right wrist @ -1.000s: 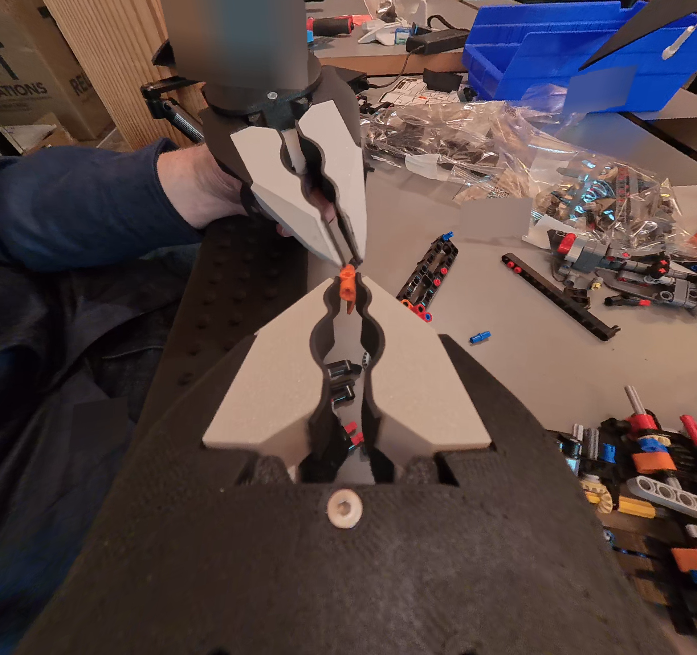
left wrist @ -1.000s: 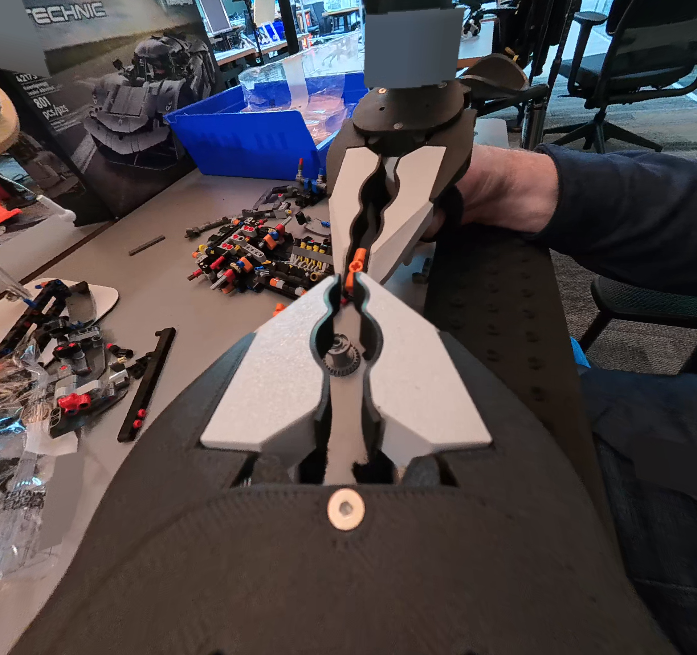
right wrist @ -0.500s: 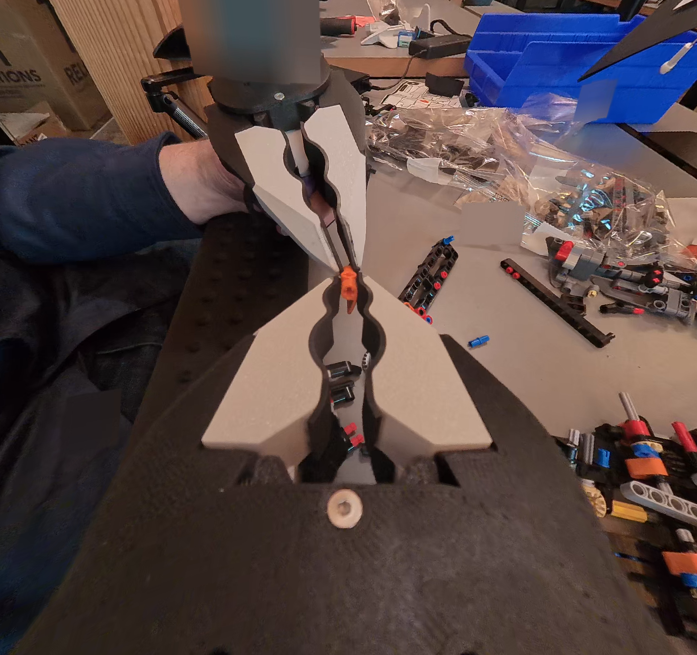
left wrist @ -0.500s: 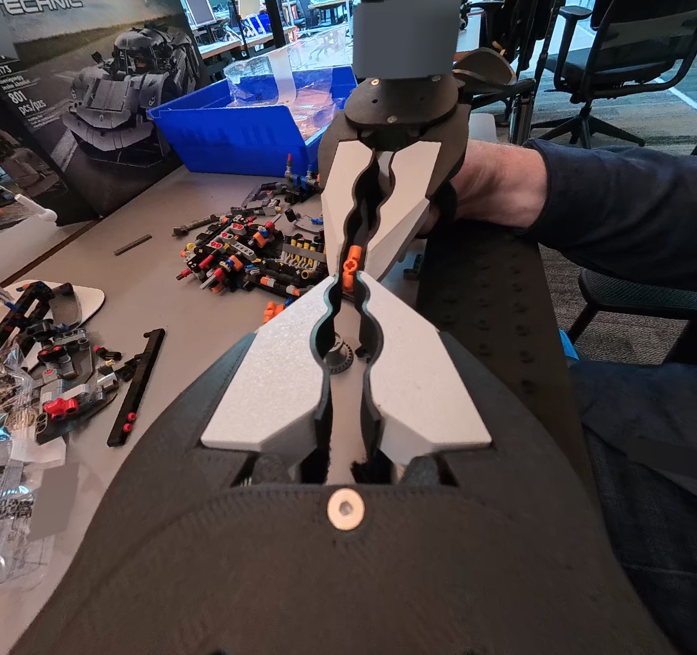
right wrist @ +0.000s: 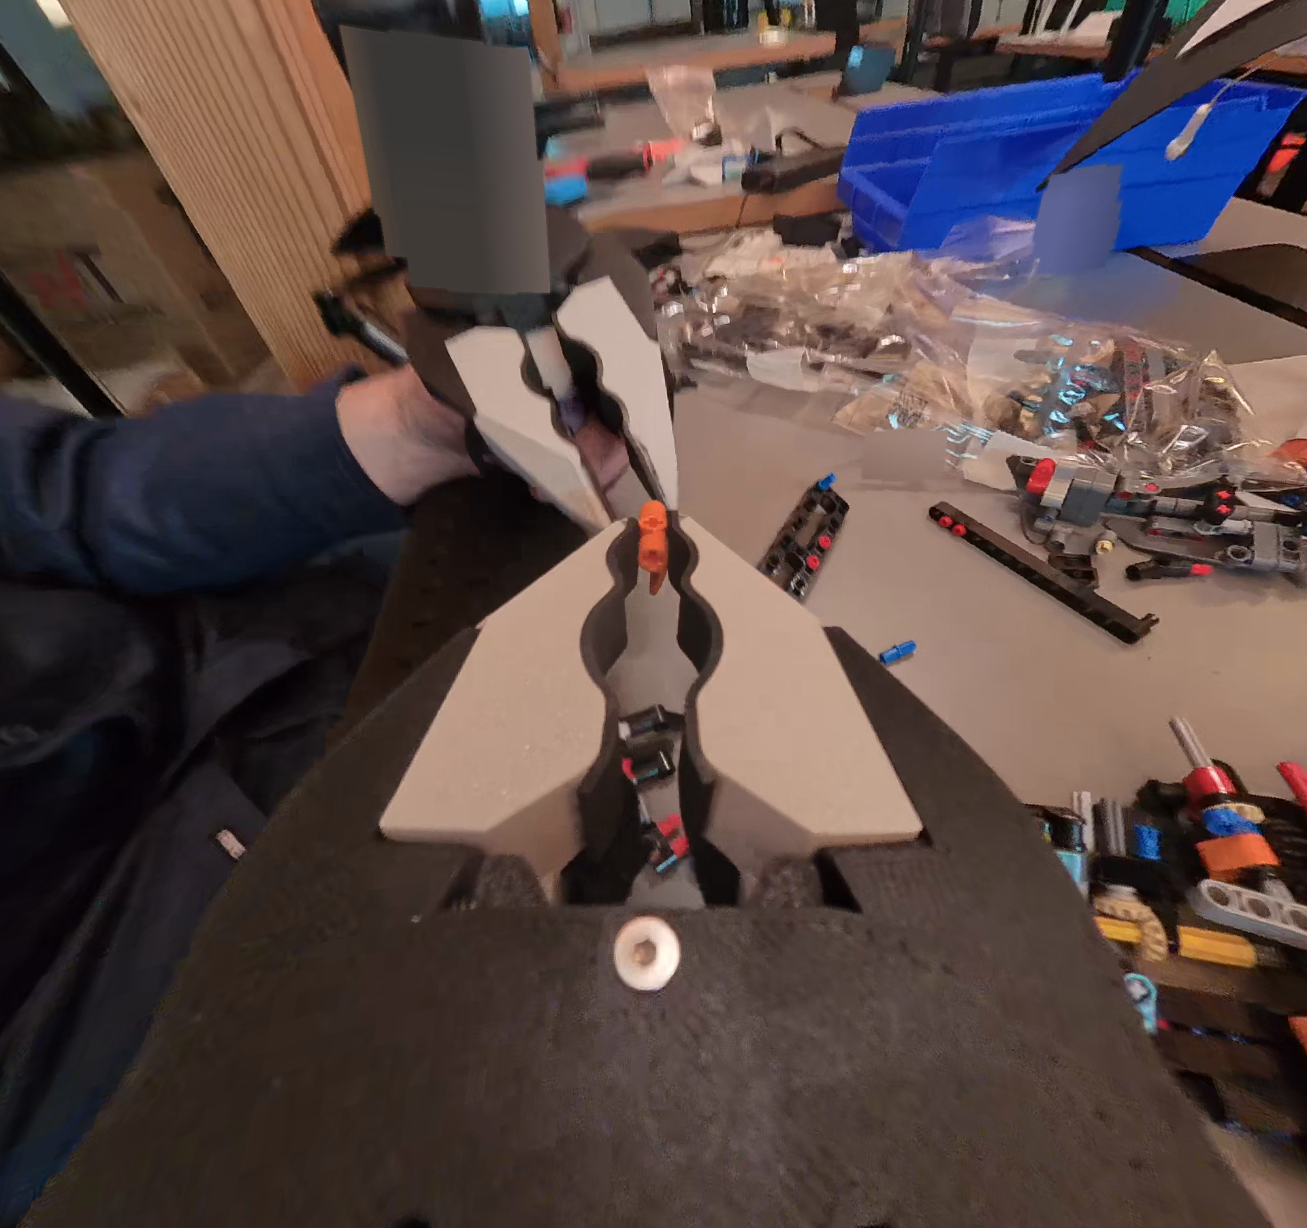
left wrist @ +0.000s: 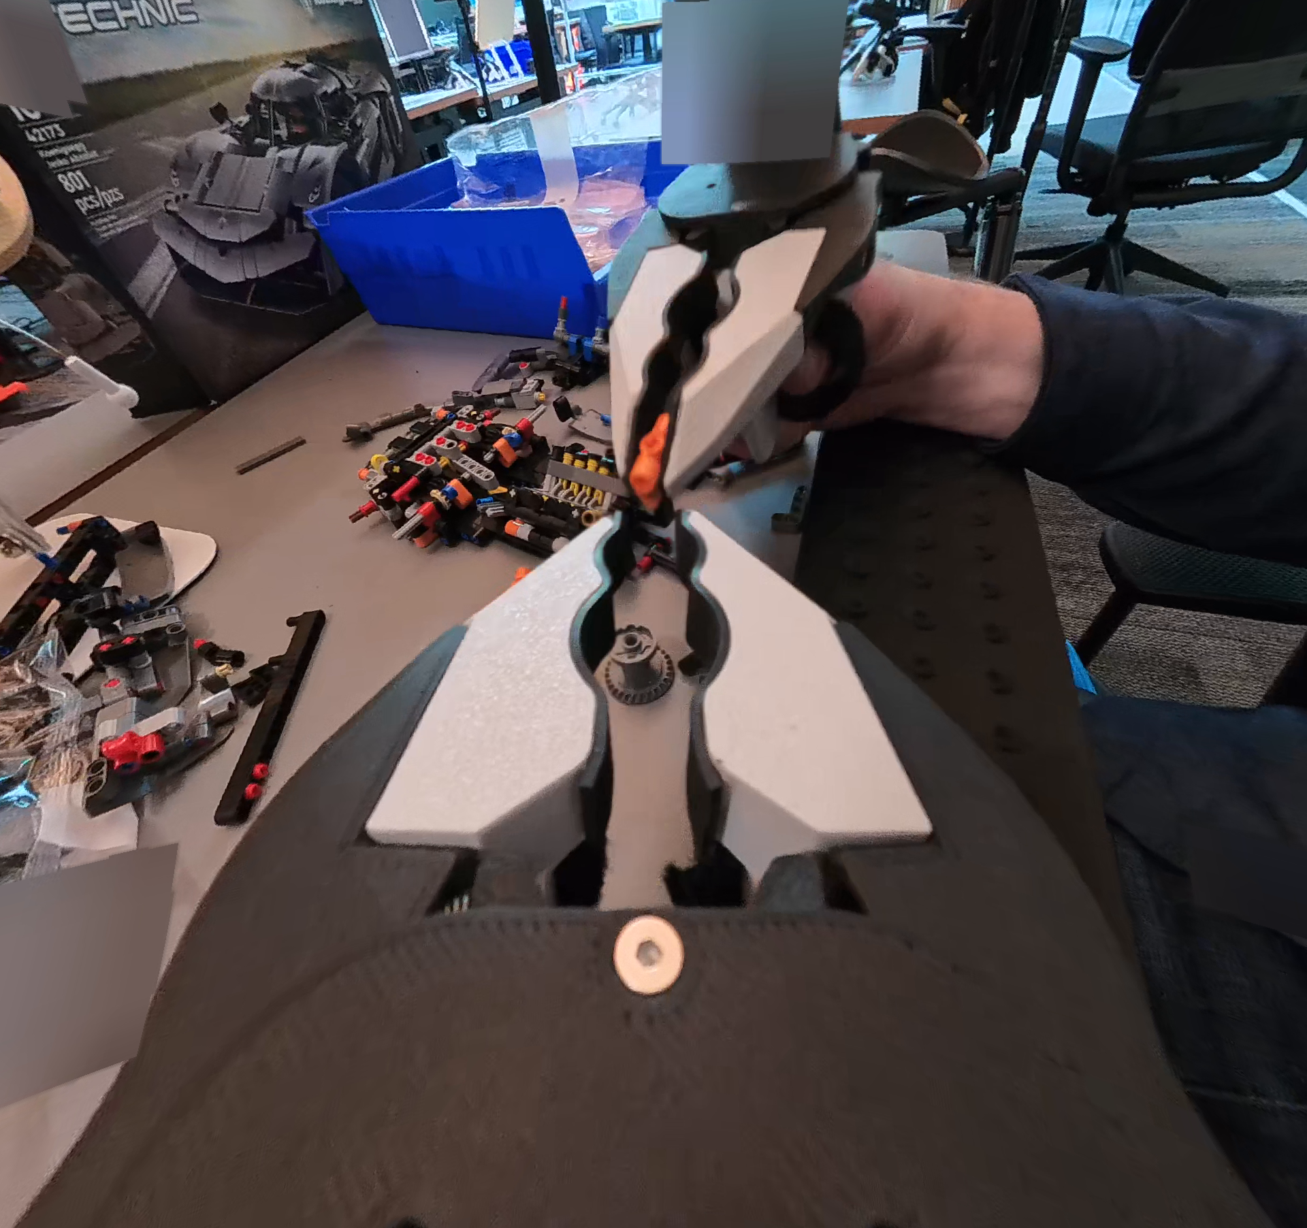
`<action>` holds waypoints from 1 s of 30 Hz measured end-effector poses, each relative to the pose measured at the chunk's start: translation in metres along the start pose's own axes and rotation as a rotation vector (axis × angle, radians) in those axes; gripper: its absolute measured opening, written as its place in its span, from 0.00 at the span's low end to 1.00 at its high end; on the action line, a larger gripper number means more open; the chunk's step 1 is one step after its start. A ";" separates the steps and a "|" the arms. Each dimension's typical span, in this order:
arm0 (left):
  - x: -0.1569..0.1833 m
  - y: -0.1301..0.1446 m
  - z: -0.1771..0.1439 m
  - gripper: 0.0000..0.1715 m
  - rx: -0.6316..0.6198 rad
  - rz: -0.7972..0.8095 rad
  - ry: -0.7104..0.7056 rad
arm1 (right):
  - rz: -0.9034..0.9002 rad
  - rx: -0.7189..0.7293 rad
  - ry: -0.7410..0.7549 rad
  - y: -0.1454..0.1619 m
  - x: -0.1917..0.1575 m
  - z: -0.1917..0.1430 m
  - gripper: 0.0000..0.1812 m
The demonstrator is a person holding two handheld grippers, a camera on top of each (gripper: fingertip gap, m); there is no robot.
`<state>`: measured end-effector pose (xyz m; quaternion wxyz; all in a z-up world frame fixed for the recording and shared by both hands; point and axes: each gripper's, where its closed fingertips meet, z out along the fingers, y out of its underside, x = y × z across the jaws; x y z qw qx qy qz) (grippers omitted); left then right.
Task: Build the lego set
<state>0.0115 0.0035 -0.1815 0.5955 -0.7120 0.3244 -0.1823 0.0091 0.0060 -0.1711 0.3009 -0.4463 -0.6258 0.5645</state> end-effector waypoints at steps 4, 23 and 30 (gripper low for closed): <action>-0.001 0.000 0.003 0.10 -0.011 0.000 -0.016 | 0.185 0.150 -0.122 -0.019 -0.002 -0.011 0.03; 0.000 -0.019 0.012 0.00 0.094 -0.098 0.011 | 0.170 0.130 -0.121 -0.016 -0.004 -0.005 0.07; -0.008 -0.021 0.007 0.00 0.122 -0.143 -0.010 | 0.186 0.186 -0.067 -0.022 0.008 -0.016 0.08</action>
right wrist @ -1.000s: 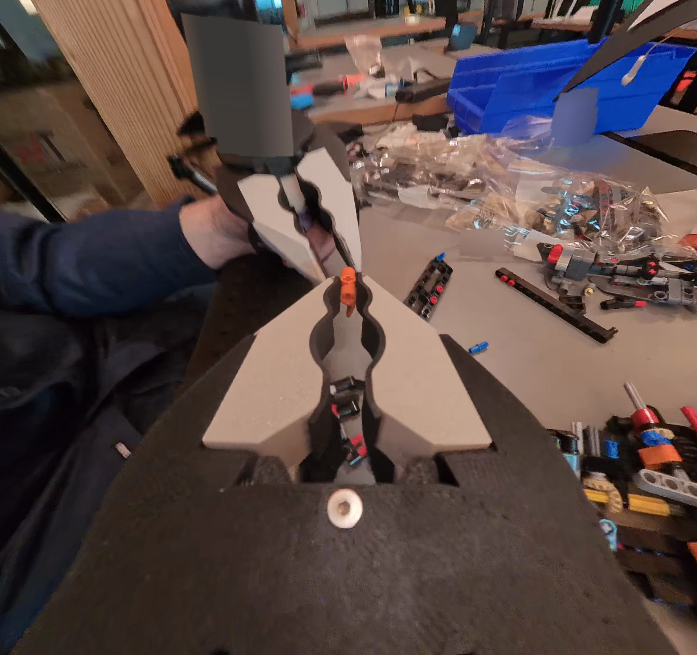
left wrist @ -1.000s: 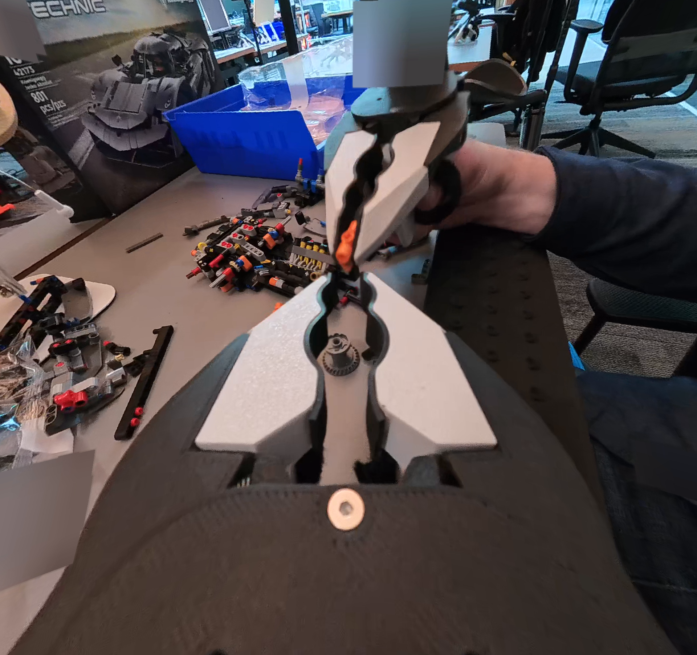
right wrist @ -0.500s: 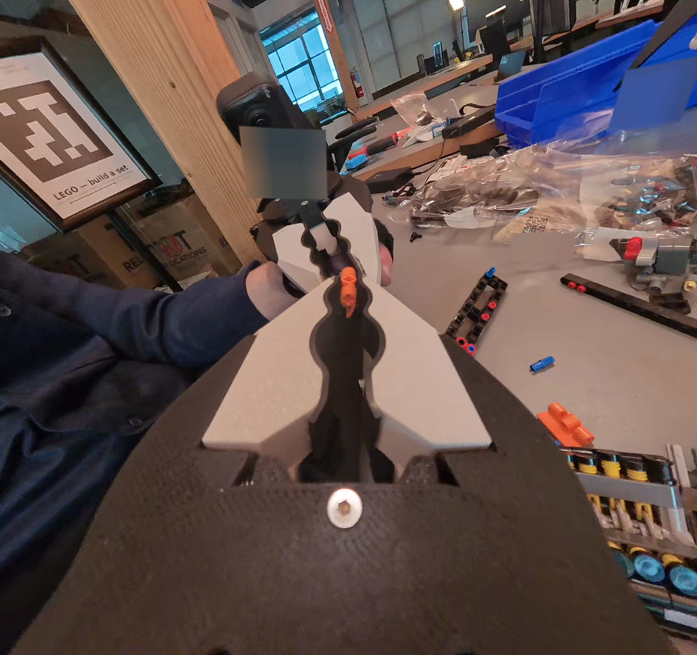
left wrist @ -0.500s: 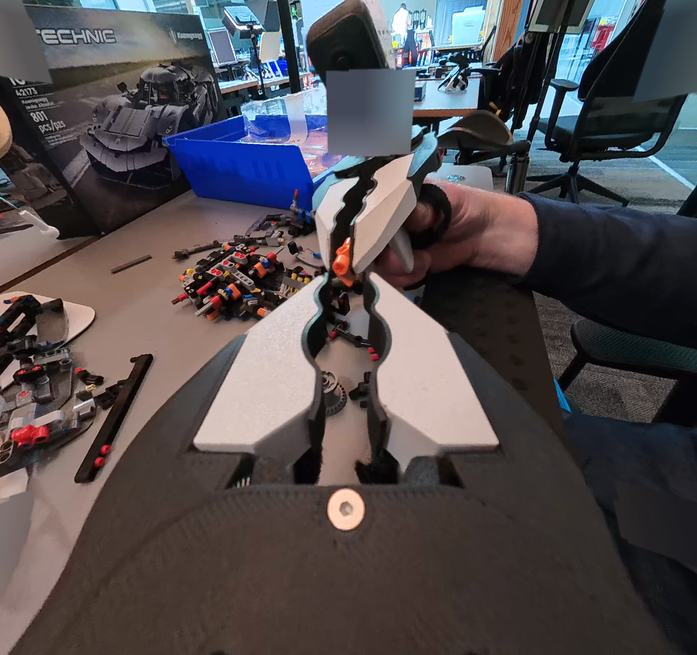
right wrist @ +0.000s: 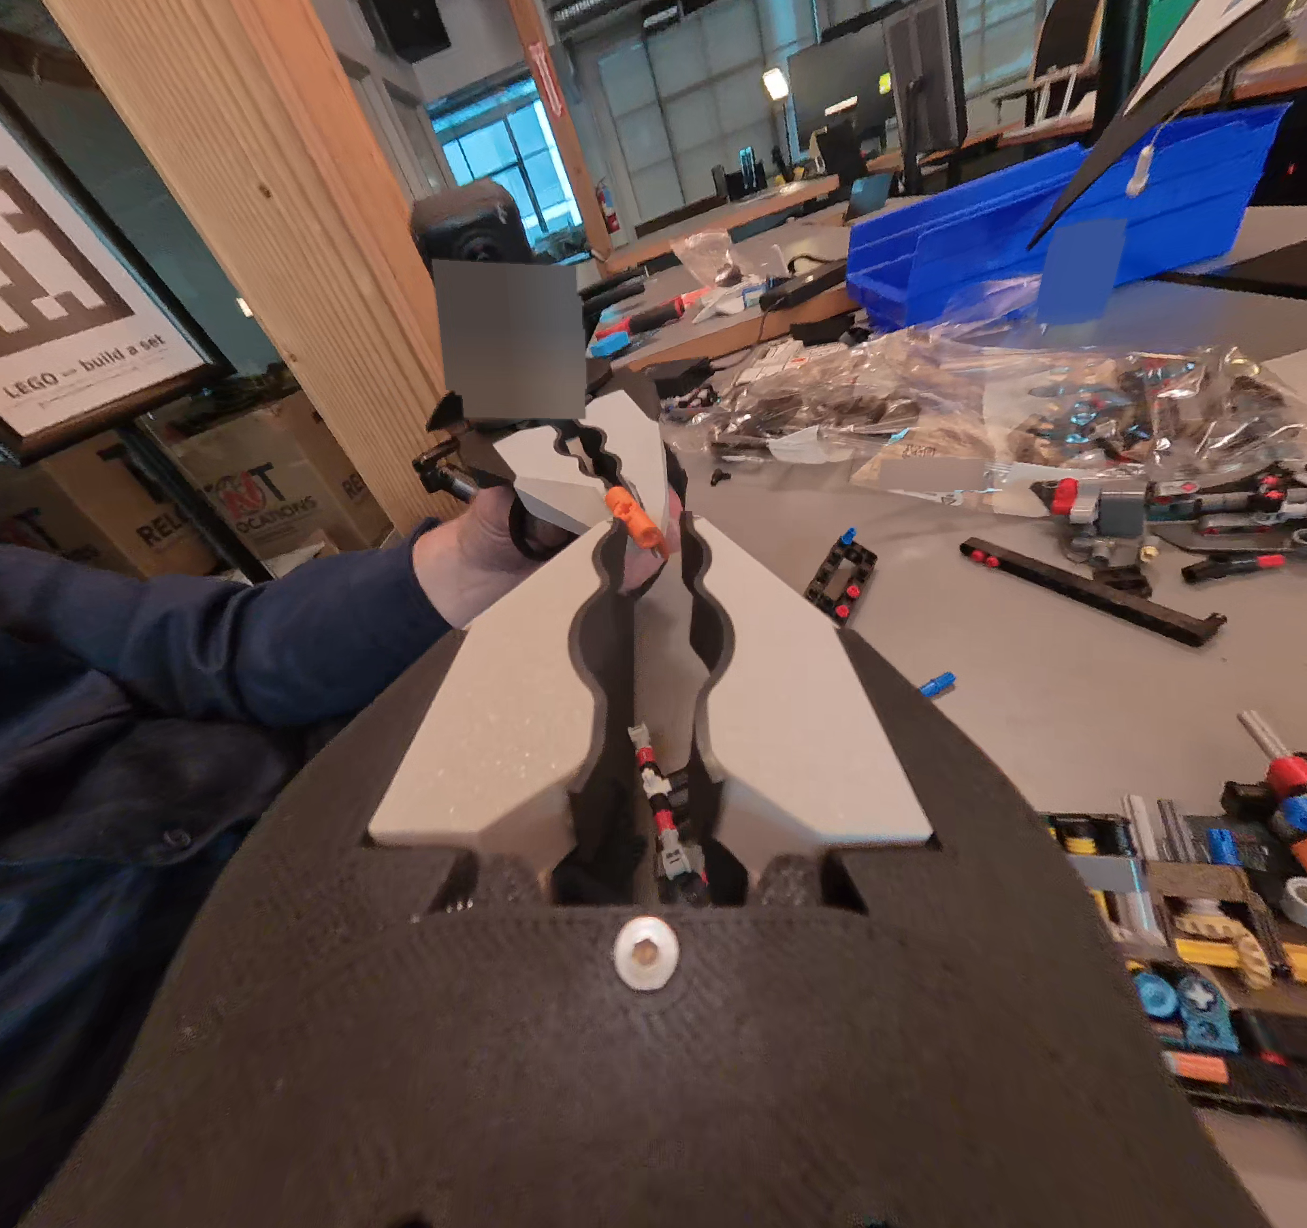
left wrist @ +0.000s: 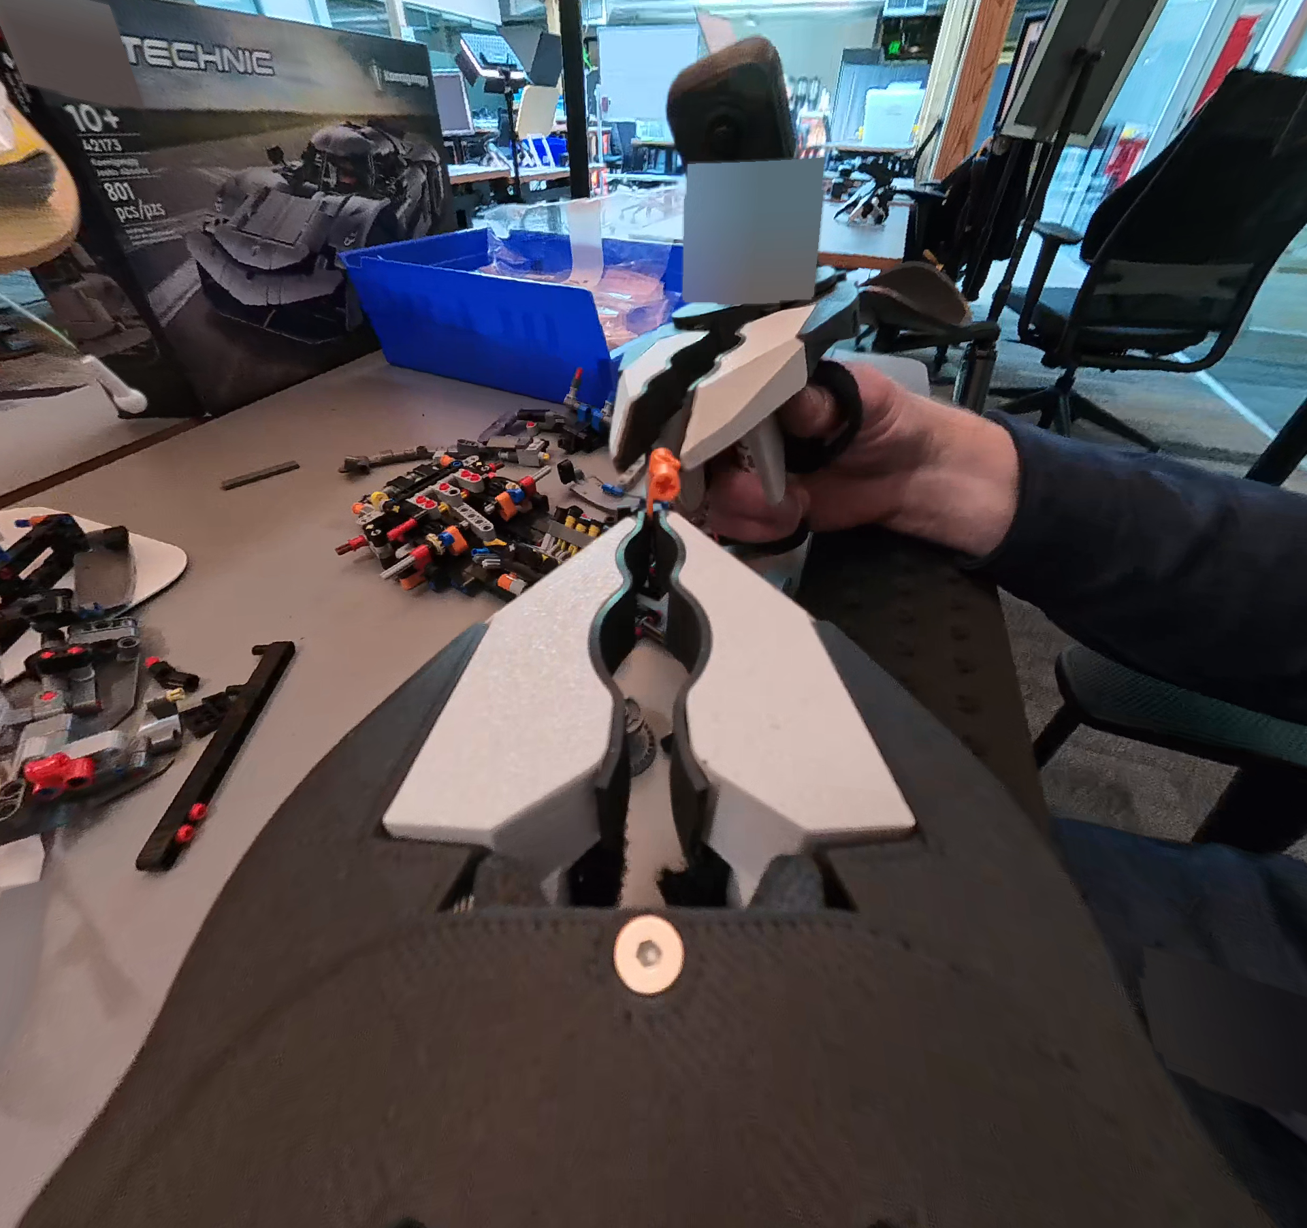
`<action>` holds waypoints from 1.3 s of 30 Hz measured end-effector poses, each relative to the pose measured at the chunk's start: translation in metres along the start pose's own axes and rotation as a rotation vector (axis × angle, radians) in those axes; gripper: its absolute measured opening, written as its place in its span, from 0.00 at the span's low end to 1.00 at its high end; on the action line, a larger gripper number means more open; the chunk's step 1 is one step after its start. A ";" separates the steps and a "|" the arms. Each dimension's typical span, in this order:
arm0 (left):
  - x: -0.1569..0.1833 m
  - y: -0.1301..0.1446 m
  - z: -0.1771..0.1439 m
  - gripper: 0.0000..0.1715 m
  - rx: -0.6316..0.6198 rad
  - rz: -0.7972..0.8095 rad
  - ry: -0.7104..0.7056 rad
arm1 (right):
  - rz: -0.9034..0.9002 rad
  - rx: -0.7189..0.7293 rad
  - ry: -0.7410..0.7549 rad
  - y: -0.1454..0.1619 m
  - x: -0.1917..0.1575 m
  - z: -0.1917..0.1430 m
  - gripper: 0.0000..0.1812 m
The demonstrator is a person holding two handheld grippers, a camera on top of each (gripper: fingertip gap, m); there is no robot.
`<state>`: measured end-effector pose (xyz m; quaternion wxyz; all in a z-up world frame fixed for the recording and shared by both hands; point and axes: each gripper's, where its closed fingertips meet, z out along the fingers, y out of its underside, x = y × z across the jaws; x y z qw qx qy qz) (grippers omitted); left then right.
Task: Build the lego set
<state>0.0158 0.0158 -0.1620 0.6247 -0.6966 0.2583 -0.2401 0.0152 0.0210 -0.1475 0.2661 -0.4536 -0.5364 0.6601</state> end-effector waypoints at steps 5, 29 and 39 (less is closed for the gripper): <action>-0.001 0.002 0.001 0.00 -0.007 -0.037 0.020 | -0.020 -0.035 0.011 0.006 0.000 0.003 0.05; -0.044 0.102 -0.006 0.18 -0.631 0.351 -0.256 | -0.247 -0.422 0.485 0.056 0.068 -0.006 0.06; -0.036 0.094 -0.003 0.07 -0.580 0.381 -0.220 | -0.331 -0.437 0.351 0.061 0.044 0.011 0.10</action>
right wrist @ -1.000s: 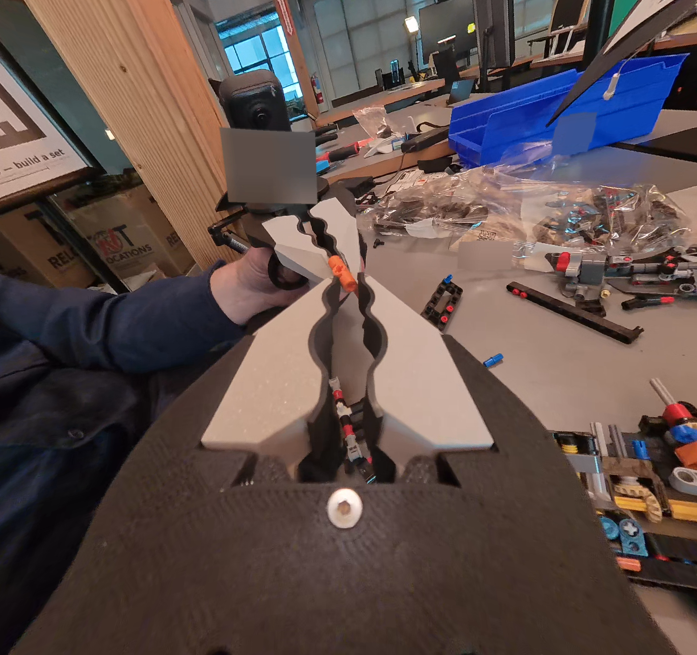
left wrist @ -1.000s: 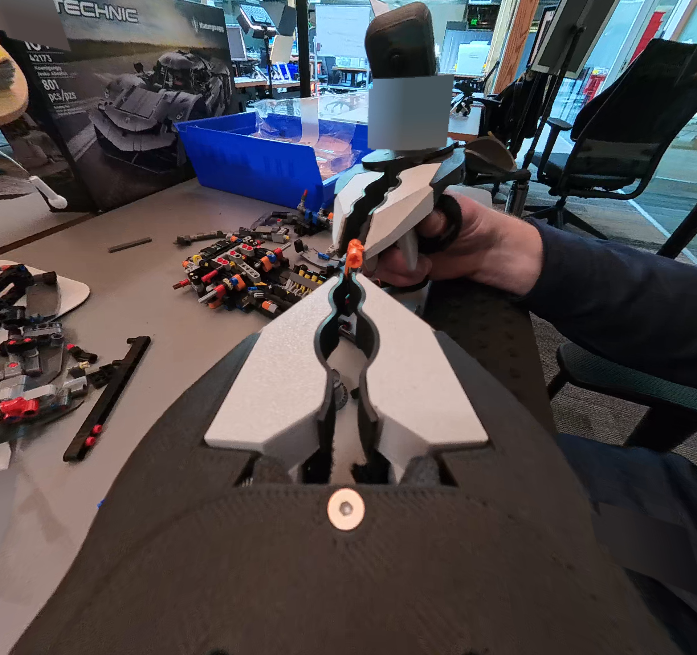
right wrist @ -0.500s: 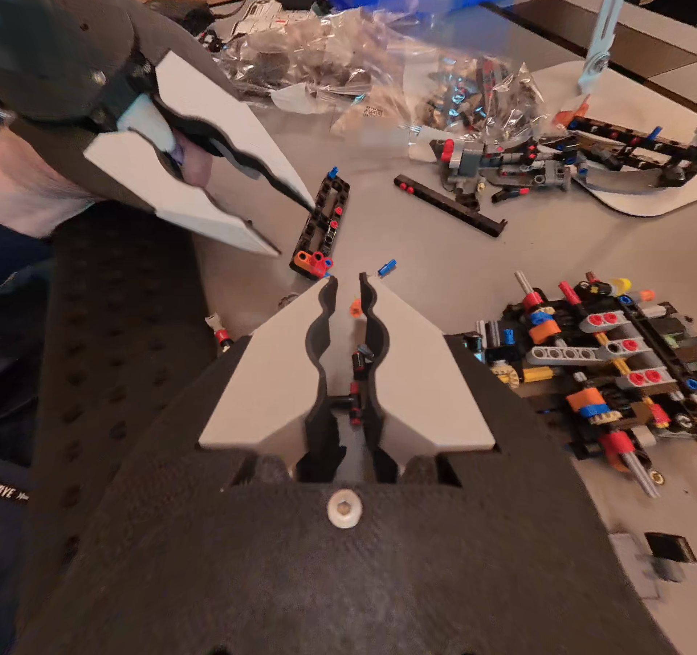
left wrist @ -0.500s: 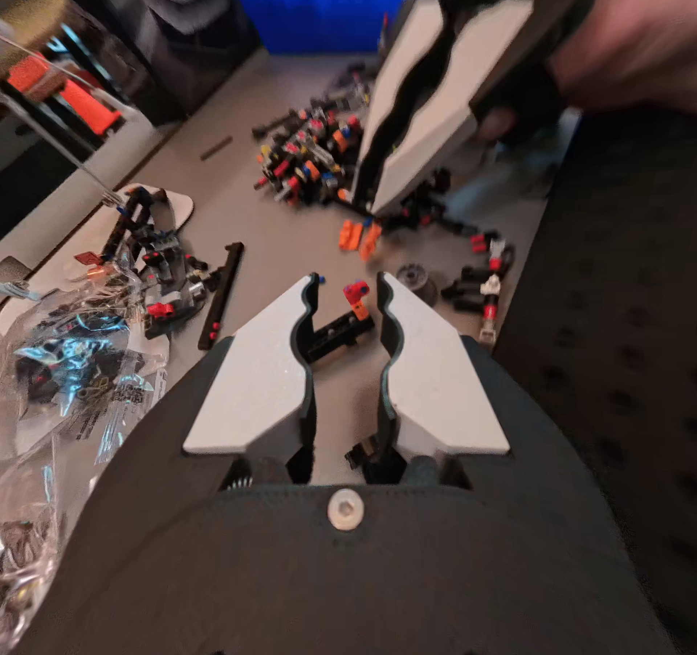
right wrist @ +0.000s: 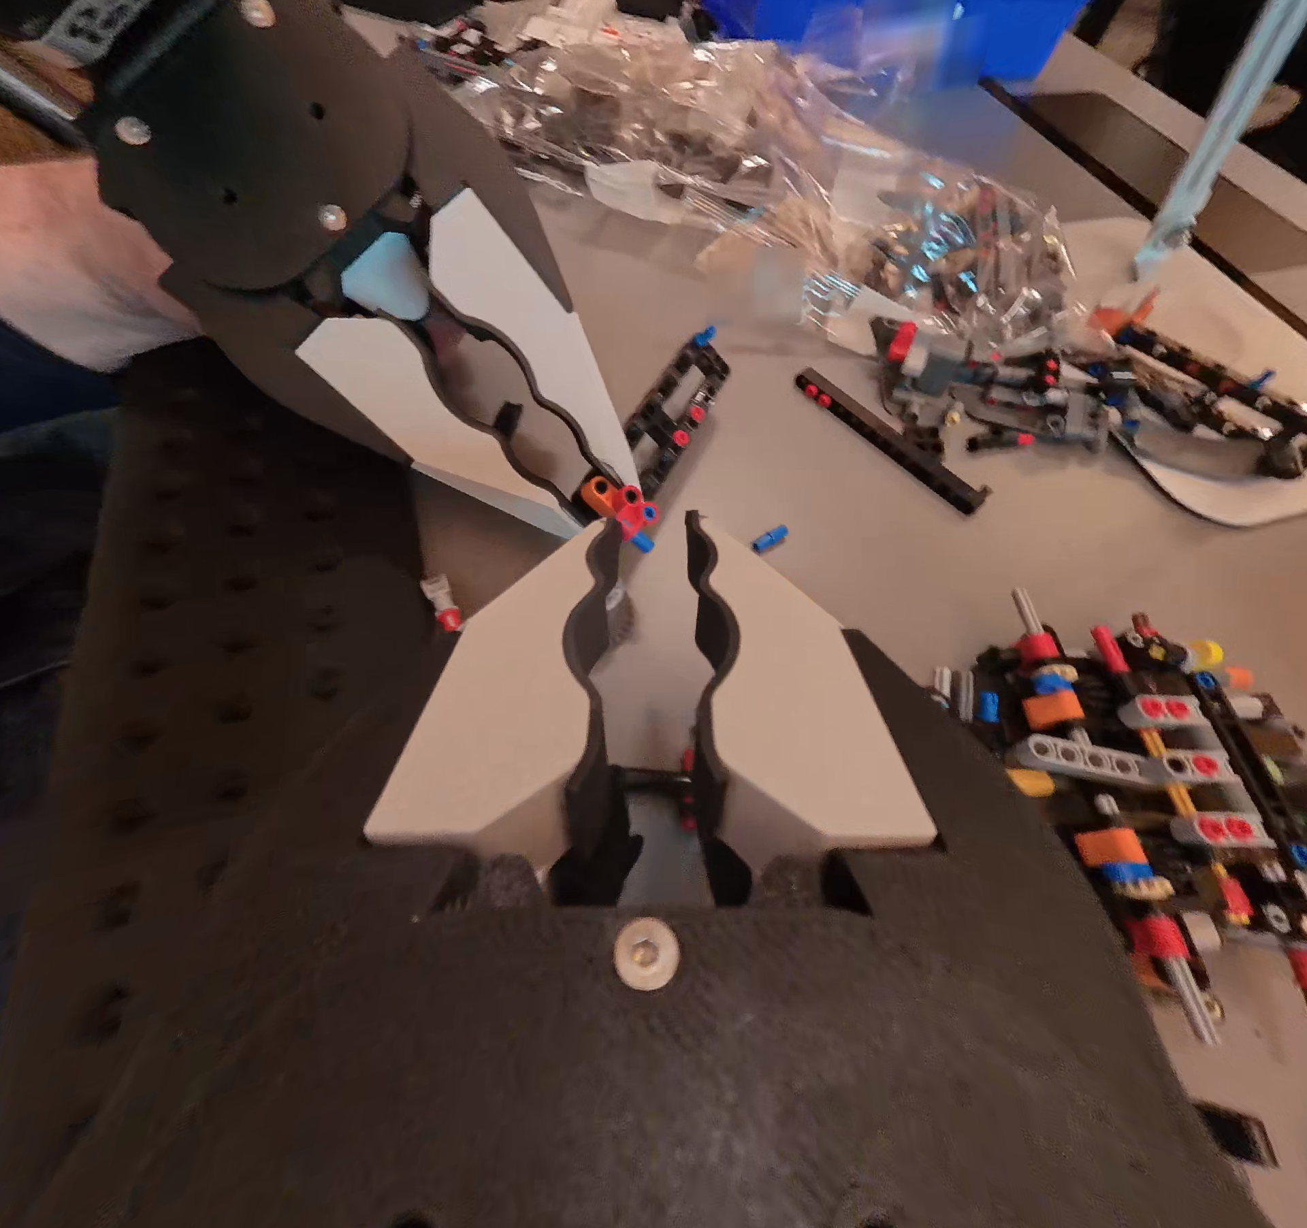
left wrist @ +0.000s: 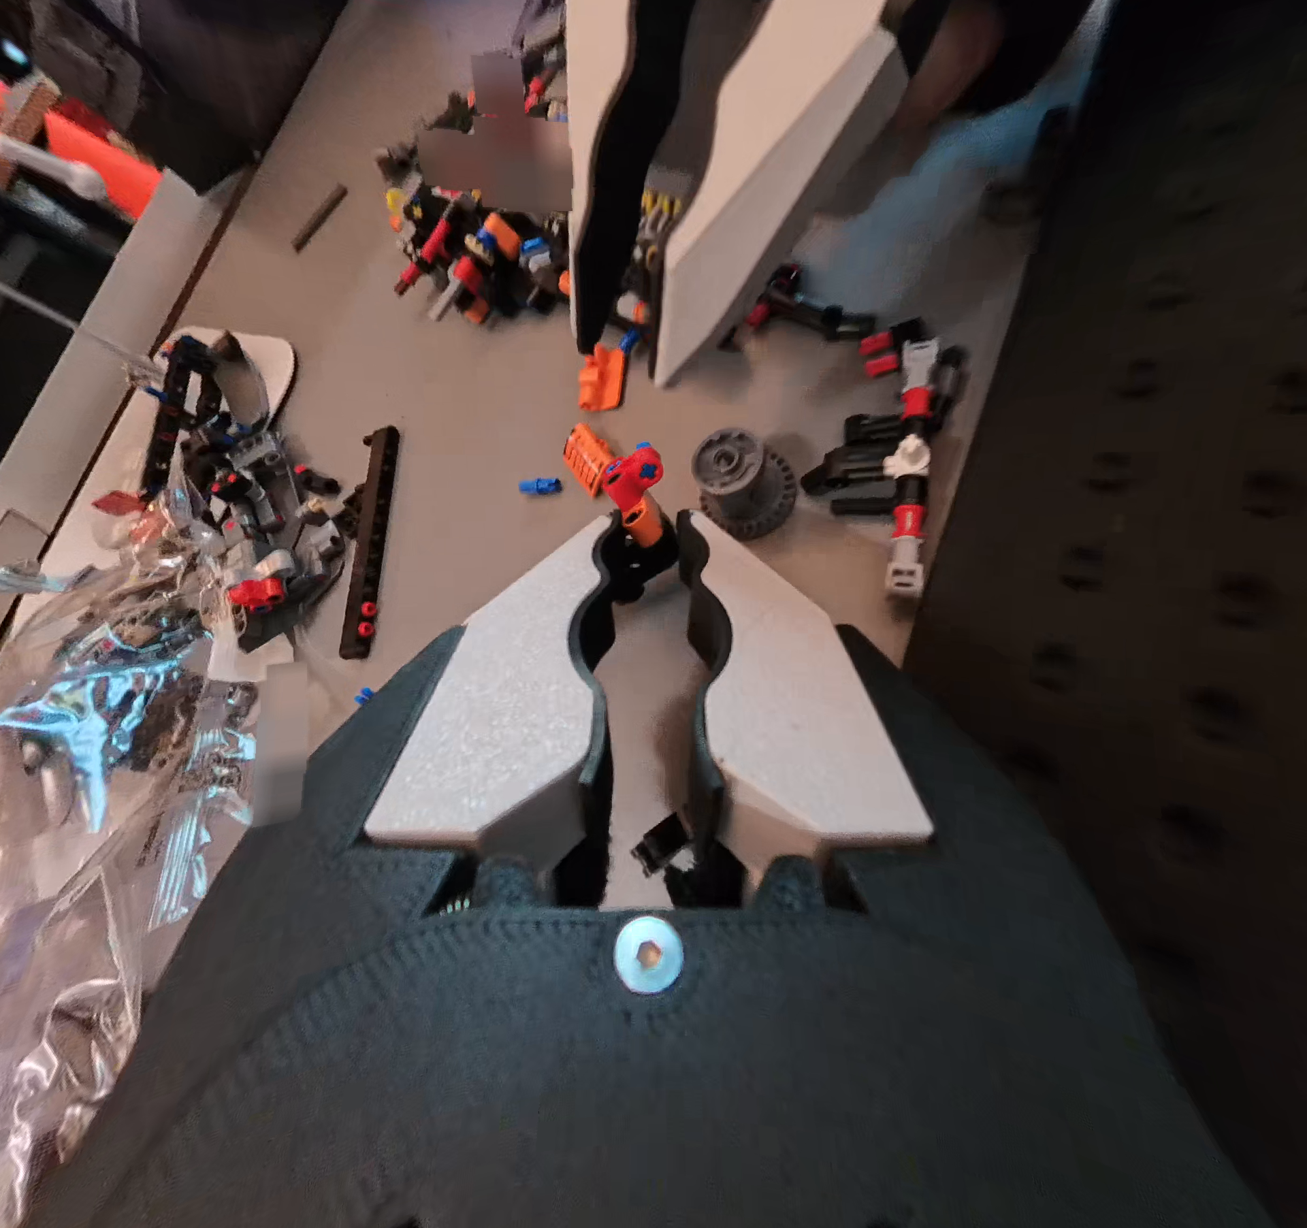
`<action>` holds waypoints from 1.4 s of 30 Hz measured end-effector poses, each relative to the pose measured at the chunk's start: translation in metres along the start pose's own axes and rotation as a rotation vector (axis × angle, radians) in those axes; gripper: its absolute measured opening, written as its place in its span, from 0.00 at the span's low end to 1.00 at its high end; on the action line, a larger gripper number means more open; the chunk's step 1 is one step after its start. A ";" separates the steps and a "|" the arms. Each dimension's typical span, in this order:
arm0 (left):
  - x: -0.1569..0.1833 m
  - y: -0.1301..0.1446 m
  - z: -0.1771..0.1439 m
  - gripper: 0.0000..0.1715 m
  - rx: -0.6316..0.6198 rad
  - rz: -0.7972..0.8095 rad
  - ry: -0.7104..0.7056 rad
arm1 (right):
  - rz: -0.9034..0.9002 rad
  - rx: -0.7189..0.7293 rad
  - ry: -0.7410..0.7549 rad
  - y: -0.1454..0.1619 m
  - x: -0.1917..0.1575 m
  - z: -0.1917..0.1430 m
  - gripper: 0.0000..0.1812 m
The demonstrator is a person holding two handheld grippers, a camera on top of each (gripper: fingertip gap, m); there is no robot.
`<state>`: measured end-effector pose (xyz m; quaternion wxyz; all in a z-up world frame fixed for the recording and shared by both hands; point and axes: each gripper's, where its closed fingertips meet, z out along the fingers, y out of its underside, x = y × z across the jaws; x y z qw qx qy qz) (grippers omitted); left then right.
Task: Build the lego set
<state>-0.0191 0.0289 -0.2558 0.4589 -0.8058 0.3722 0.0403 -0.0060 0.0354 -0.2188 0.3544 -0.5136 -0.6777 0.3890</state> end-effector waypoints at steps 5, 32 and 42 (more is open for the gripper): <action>0.007 -0.018 -0.010 0.07 0.101 0.052 0.004 | -0.061 -0.050 -0.056 0.007 -0.015 0.008 0.15; 0.005 -0.031 -0.021 0.05 0.215 -0.051 0.066 | -0.249 -0.040 0.082 -0.009 -0.018 0.001 0.07; 0.001 -0.033 -0.024 0.04 0.247 -0.140 0.102 | -0.395 -0.075 0.215 -0.014 -0.015 0.002 0.07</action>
